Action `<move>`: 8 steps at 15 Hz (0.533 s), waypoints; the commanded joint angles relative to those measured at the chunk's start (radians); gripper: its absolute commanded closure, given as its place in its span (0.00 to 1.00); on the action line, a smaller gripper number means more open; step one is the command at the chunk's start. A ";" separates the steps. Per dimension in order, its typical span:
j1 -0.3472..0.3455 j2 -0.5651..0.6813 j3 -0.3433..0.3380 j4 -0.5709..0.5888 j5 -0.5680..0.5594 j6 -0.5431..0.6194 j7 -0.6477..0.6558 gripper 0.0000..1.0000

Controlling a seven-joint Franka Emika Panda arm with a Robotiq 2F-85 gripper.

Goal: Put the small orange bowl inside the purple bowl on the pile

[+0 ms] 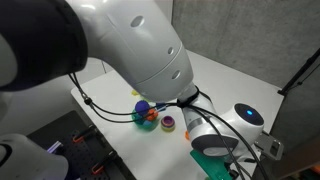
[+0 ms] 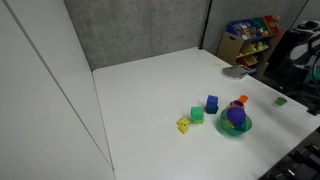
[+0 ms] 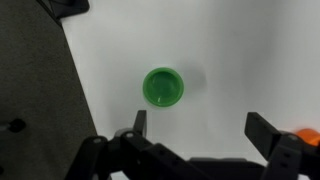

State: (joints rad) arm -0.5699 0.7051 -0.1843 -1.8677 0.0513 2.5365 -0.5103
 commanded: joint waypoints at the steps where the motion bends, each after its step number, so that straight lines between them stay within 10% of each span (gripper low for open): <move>1: -0.037 0.082 0.036 0.086 0.001 0.028 0.008 0.00; 8: -0.042 0.189 0.038 0.131 -0.017 0.079 0.035 0.00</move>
State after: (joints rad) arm -0.5897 0.8511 -0.1620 -1.7799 0.0510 2.6075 -0.5023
